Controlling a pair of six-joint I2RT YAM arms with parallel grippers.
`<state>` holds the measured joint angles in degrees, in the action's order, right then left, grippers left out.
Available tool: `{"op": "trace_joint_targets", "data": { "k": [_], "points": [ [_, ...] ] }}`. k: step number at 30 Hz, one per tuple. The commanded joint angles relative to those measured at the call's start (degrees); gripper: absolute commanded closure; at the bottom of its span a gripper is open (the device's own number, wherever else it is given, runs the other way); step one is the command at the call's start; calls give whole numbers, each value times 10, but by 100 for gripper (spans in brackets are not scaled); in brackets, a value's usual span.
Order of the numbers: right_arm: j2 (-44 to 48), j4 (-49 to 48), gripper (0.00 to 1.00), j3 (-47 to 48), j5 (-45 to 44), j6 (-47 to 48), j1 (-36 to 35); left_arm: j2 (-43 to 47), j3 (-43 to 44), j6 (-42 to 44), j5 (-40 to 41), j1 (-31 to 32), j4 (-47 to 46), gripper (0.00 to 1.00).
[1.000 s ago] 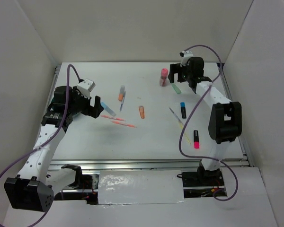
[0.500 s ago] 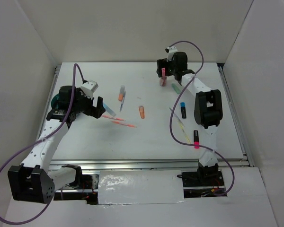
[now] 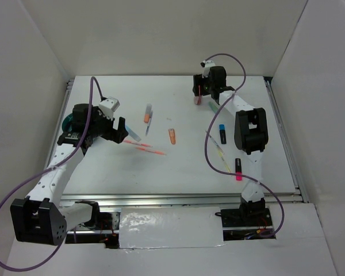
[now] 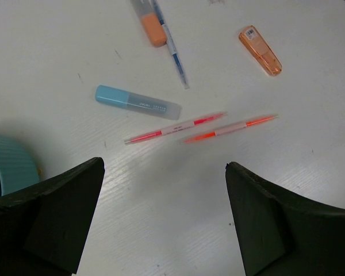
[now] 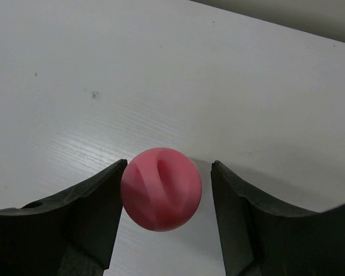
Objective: Sort the stationery into containers
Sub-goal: Pick up the stationery from the center of the board.
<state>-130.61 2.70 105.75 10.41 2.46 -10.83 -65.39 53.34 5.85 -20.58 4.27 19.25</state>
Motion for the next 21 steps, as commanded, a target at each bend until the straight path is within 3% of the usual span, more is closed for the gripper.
{"op": "trace_joint_targets", "data": {
  "k": [1,3,6,9,16,21],
  "points": [
    [10,-8,35,9,5,-5,1,3,7,8,-2,0,-24,1],
    [16,-5,43,5,11,-1,1,4,7,7,2,0,-24,2],
    [46,5,67,-9,30,17,-2,14,13,-8,17,-2,-20,2],
    [104,28,84,-34,57,48,-2,24,35,-23,5,-20,0,2],
    [265,157,89,-87,170,134,-57,35,110,4,-54,-85,126,2],
    [377,168,98,-196,175,157,-203,72,107,-6,-114,-141,171,1]
  ]
}}
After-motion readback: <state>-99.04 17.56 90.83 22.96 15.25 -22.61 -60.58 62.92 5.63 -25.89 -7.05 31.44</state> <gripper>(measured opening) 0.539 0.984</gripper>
